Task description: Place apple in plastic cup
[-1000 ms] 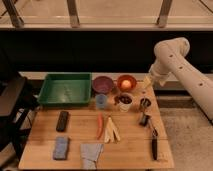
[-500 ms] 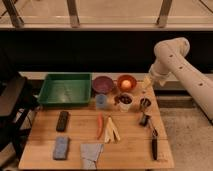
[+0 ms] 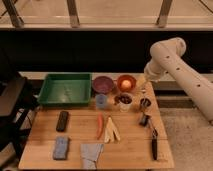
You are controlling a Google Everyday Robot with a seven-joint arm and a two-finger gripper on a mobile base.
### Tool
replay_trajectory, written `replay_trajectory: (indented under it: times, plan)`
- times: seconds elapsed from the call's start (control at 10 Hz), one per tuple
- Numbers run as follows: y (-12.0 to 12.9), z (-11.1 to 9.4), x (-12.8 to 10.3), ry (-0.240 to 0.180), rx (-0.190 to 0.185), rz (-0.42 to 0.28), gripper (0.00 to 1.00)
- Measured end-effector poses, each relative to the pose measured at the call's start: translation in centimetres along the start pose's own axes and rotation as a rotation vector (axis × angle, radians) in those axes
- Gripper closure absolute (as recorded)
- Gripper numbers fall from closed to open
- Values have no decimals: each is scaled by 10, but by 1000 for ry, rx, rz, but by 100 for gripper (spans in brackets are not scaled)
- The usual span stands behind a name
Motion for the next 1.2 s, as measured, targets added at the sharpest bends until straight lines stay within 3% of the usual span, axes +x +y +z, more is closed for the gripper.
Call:
replay_trajectory:
  times: [0.2, 0.4, 0.7, 0.9, 1.2]
  plan:
    - [20, 9, -28, -80, -100, -32, 30]
    - [45, 15, -53, -110, -192, -63, 30]
    - [44, 14, -53, -110, -198, -63, 30]
    - [46, 18, -56, -117, -180, -71, 30]
    - [41, 52, -70, -170, -136, -54, 30]
